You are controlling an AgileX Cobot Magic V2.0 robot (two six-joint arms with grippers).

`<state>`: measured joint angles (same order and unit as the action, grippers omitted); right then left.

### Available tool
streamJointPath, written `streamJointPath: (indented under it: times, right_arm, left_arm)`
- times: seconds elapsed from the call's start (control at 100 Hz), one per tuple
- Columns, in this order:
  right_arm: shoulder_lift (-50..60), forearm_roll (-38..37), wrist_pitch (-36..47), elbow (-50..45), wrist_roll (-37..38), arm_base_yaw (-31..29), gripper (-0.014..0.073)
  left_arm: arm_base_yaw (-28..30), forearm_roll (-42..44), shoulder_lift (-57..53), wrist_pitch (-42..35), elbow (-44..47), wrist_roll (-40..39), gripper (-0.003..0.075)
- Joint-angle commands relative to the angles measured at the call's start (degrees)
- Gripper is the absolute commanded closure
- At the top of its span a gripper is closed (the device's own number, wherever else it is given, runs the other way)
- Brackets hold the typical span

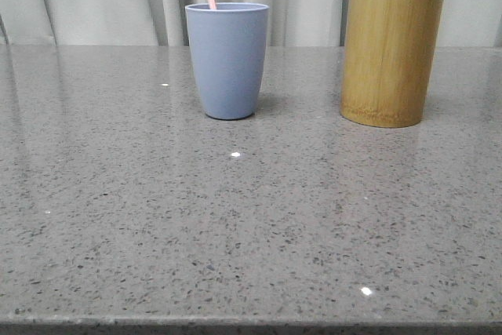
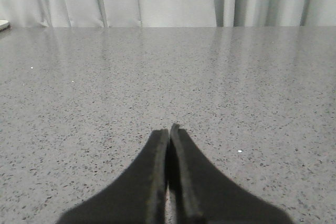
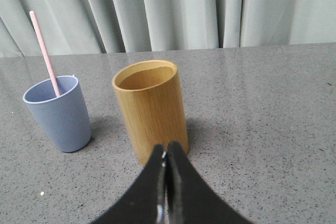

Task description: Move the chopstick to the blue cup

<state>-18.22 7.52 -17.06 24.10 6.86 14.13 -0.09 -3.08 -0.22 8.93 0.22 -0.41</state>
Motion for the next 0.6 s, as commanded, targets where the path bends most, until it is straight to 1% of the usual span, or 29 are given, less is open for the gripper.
streamJointPath:
  times: [0.0, 0.43, 0.49, 0.59]
  right_arm:
    - [-0.37, -0.41, 4.52, 1.49, -0.46, -0.45, 0.066]
    - [-0.37, -0.41, 4.68, 0.96, -0.46, -0.45, 0.066]
    - [-0.37, -0.79, 5.74, 0.02, -0.46, -0.61, 0.066]
    - [-0.37, -3.64, 9.36, -2.27, -0.46, -1.92, 0.066]
  left_arm:
    - [0.05, 0.02, -1.92, -4.33, 0.44, -0.5, 0.0739]
    - [0.05, 0.02, -1.92, -4.33, 0.44, -0.5, 0.0739]
    - [0.05, 0.02, -1.92, -4.33, 0.44, -0.5, 0.0739]
    - [0.05, 0.02, -1.92, -4.33, 0.44, -0.5, 0.0739]
